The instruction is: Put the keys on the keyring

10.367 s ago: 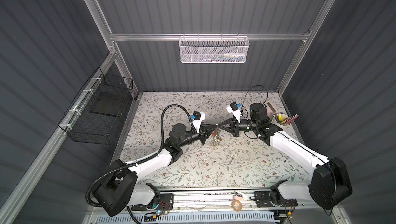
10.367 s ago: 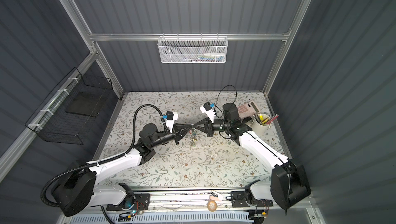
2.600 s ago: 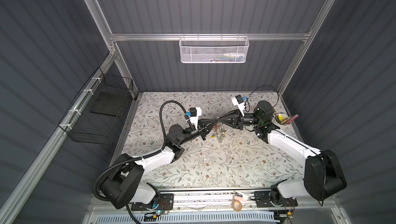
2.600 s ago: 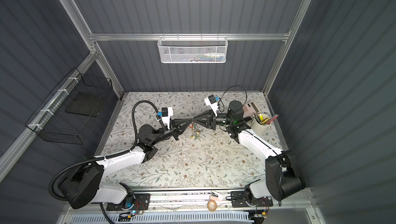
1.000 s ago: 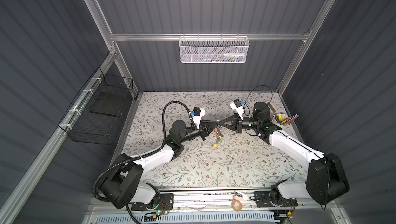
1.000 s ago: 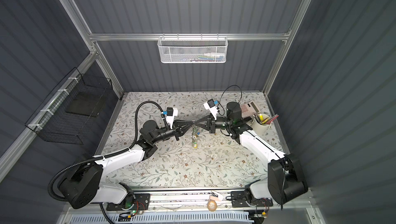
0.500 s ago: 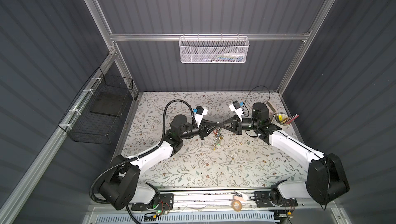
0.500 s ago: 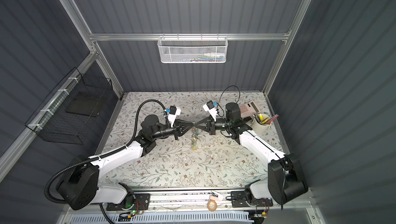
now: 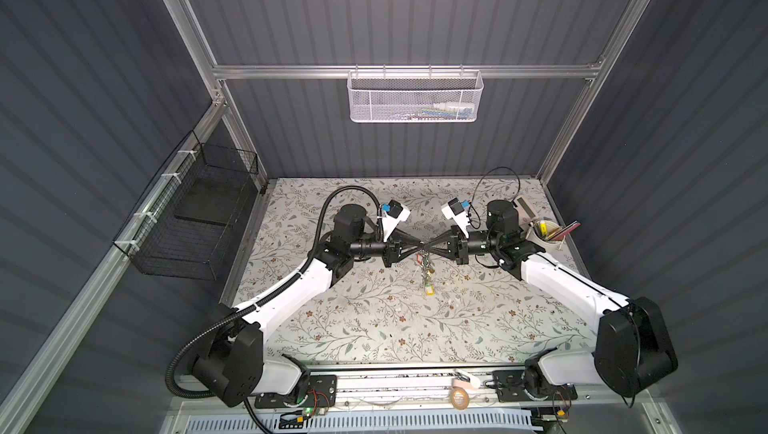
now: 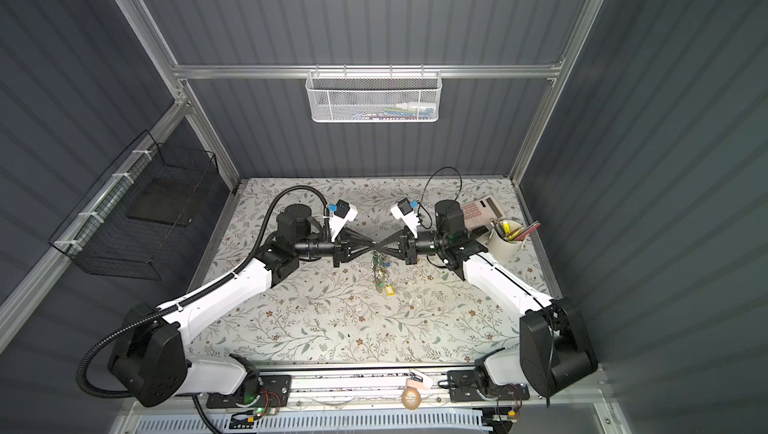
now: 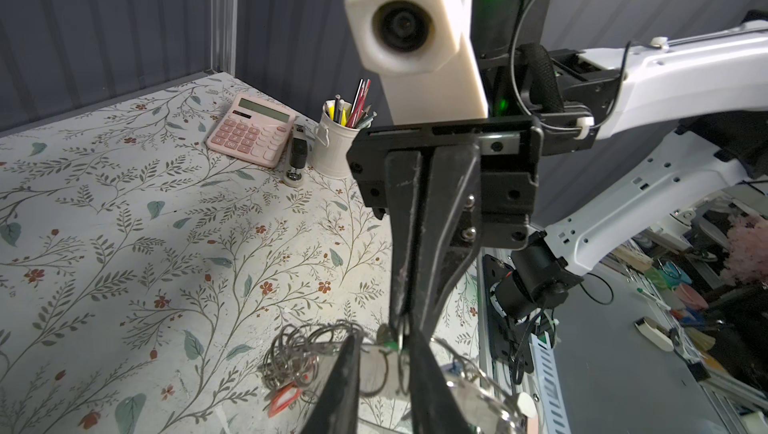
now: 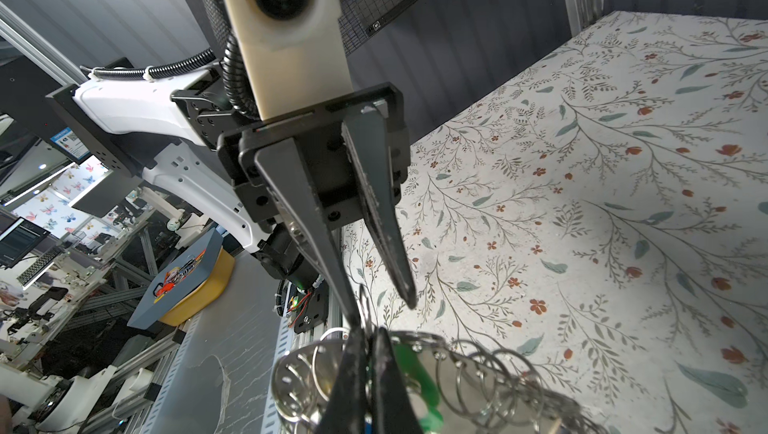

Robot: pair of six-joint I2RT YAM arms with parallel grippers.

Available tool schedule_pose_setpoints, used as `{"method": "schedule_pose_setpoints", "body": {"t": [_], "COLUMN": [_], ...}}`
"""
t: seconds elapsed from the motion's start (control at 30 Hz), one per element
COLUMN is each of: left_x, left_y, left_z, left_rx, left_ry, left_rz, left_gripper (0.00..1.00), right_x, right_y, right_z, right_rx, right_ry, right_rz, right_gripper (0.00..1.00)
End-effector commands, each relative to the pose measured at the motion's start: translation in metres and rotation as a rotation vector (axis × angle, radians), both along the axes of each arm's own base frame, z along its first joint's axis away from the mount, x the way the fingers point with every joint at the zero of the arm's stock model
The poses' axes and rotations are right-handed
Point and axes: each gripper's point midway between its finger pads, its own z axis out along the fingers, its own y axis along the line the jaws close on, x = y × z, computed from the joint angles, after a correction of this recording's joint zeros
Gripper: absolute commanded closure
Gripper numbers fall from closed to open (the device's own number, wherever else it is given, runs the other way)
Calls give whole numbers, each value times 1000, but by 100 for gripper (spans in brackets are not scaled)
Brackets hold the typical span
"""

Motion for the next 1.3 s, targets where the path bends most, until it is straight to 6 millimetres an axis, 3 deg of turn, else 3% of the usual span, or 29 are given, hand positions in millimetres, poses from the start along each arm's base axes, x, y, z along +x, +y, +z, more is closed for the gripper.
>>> {"method": "schedule_pose_setpoints", "body": {"t": [0.0, 0.27, 0.43, 0.6, 0.8, 1.07, 1.27], "left_x": [-35, -36, -18, 1, 7, -15, -14], "left_y": [-9, -8, -1, 14, 34, 48, 41], "left_z": [4, 2, 11, 25, 36, 11, 11], "left_rx": [22, 66, 15, -52, -72, 126, 133], "left_ry": [0, 13, 15, 22, 6, 11, 29], "left_rz": [-195, -239, -145, -66, -36, -163, -208], "left_gripper": [77, 80, 76, 70, 66, 67, 69], "right_x": [-5, -5, -5, -4, -5, -5, -5], "right_y": [9, 9, 9, 9, 9, 9, 10], "right_z": [26, 26, 24, 23, 23, 24, 23], "right_rx": [35, 34, 33, 33, 32, 31, 28], "right_ry": [-101, -105, -99, -99, -101, -104, -102], "right_rz": [32, 30, 33, 33, 33, 35, 39], "right_gripper": [100, 100, 100, 100, 100, 100, 100]}}
